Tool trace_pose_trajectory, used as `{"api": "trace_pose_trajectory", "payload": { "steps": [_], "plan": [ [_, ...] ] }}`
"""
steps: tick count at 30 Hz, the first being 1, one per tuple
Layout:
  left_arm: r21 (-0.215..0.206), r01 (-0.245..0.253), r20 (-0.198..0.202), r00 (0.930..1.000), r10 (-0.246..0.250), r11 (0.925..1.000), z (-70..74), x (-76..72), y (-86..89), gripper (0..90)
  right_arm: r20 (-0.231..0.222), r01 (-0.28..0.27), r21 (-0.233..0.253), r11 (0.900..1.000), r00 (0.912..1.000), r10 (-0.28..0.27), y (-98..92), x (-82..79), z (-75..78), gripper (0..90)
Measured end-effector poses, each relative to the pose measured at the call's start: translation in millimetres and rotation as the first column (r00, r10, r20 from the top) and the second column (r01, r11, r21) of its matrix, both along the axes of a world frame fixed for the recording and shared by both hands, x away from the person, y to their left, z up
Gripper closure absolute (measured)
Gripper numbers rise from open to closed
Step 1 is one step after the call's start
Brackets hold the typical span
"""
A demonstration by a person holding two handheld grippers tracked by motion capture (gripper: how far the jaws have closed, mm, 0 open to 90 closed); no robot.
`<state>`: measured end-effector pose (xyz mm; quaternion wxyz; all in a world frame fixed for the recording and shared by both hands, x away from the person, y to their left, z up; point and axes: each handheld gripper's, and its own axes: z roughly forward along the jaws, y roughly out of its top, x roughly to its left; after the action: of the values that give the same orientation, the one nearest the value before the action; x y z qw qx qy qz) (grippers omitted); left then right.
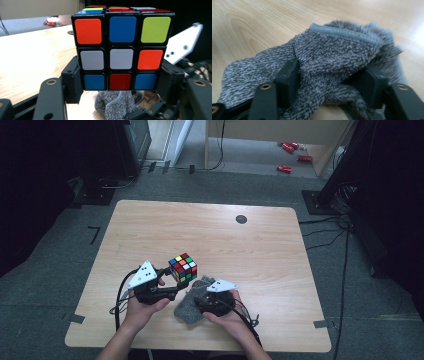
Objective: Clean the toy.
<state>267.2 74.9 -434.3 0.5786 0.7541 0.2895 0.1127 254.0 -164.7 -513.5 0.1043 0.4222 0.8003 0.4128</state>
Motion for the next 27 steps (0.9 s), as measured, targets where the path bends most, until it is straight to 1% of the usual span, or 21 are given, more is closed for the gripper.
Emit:
{"api": "trace_pose_trajectory", "payload": {
  "steps": [1,2,3,4,6,8,9,10,11,12,14,16,17,18,19,20,22,24,25,26,27],
  "plan": [
    [0.001,0.001,0.003,1.0000,-0.001,1.0000,0.0,-0.6,-0.6,34.9,-0.021,0.005,0.021,1.000,0.9998,-0.004,-1.5,0.7,-1.3,43.0],
    [0.003,0.005,0.005,1.0000,-0.005,1.0000,0.2,-1.4,-1.2,35.0,-0.044,0.008,0.044,0.999,0.9990,-0.006,-3.4,1.1,-2.6,47.3],
    [0.002,0.007,0.006,1.0000,-0.007,1.0000,0.3,-1.8,-1.5,34.9,-0.048,-0.005,0.058,0.998,0.9988,0.007,-4.8,0.8,-3.6,53.9],
    [0.004,0.009,0.009,0.9999,-0.009,1.0000,0.3,-2.2,-1.8,34.9,-0.051,-0.012,0.059,0.998,0.9986,0.015,-4.8,-0.4,-3.0,58.6],
    [0.006,0.010,0.011,0.9999,-0.010,0.9999,0.1,-2.7,-2.0,35.0,-0.032,-0.028,0.037,0.999,0.9991,0.029,-4.8,-3.4,-0.2,69.0],
    [0.006,0.007,0.010,0.9999,-0.007,1.0000,-0.5,-2.6,-1.8,35.0,-0.009,-0.022,0.013,1.000,0.9997,0.022,-5.7,-7.7,5.0,75.7],
    [0.008,0.005,0.010,0.9999,-0.006,1.0000,-0.8,-2.4,-1.1,35.0,0.005,-0.019,0.011,1.000,0.9998,0.019,-7.5,-9.6,8.4,77.1],
    [0.006,0.004,0.009,1.0000,-0.004,1.0000,-1.1,-1.9,-0.1,35.0,0.020,-0.016,0.024,1.000,0.9997,0.016,-10.6,-11.3,12.7,78.0],
    [0.003,0.001,0.007,1.0000,-0.001,1.0000,-1.2,-1.5,0.4,35.0,0.050,-0.013,0.053,0.998,0.9987,0.011,-16.1,-13.3,19.2,78.6],
    [0.001,-0.001,0.006,1.0000,0.001,1.0000,-1.2,-1.1,1.4,35.0,0.068,-0.015,0.073,0.997,0.9977,0.010,-19.7,-14.7,23.6,78.8],
    [-0.002,-0.007,0.006,1.0000,0.007,1.0000,-1.2,-0.1,3.3,35.0,0.136,-0.002,0.118,0.993,0.9905,-0.014,-30.1,-18.7,36.7,79.0],
    [-0.006,-0.011,0.003,0.9999,0.011,0.9999,-1.3,0.5,4.5,35.0,0.199,0.005,0.170,0.985,0.9792,-0.039,-40.3,-22.7,48.8,78.8],
    [-0.005,-0.012,0.002,0.9999,0.012,0.9999,-1.5,0.6,4.8,35.0,0.228,-0.002,0.184,0.983,0.9728,-0.040,-43.9,-23.9,52.5,78.5],
    [0.000,-0.012,0.003,0.9999,0.012,0.9999,-1.8,0.7,4.9,35.0,0.238,-0.011,0.186,0.983,0.9707,-0.034,-46.3,-24.2,53.9,78.0],
    [0.001,-0.013,0.003,0.9999,0.013,0.9999,-2.2,0.6,4.4,35.0,0.231,-0.017,0.175,0.984,0.9728,-0.024,-47.5,-23.5,53.0,77.5],
    [0.001,-0.014,0.003,0.9999,0.014,0.9999,-2.5,0.4,3.9,35.0,0.222,-0.010,0.152,0.988,0.9747,-0.024,-48.2,-22.2,50.3,76.9],
    [0.006,-0.011,0.004,0.9999,0.011,0.9999,-3.0,-0.1,3.0,35.0,0.190,0.020,0.104,0.994,0.9810,-0.040,-49.6,-18.8,43.0,75.7],
    [0.012,-0.008,0.007,0.9999,0.008,0.9999,-3.3,-0.5,2.4,35.0,0.149,0.045,0.080,0.996,0.9872,-0.057,-52.9,-14.1,36.5,71.8],
    [0.014,-0.008,0.008,0.9999,0.008,0.9999,-3.3,-0.5,2.3,35.0,0.128,0.054,0.068,0.996,0.9899,-0.062,-54.9,-11.8,34.1,67.7],
    [0.014,-0.008,0.008,0.9999,0.008,0.9999,-3.5,-0.4,2.4,35.0,0.108,0.064,0.055,0.996,0.9917,-0.070,-57.0,-9.7,32.3,60.2],
    [0.013,-0.010,0.005,0.9999,0.010,0.9999,-3.6,-0.1,2.7,35.0,0.101,0.088,0.043,0.995,0.9907,-0.092,-59.3,-8.3,31.5,51.3]
  ]
}}
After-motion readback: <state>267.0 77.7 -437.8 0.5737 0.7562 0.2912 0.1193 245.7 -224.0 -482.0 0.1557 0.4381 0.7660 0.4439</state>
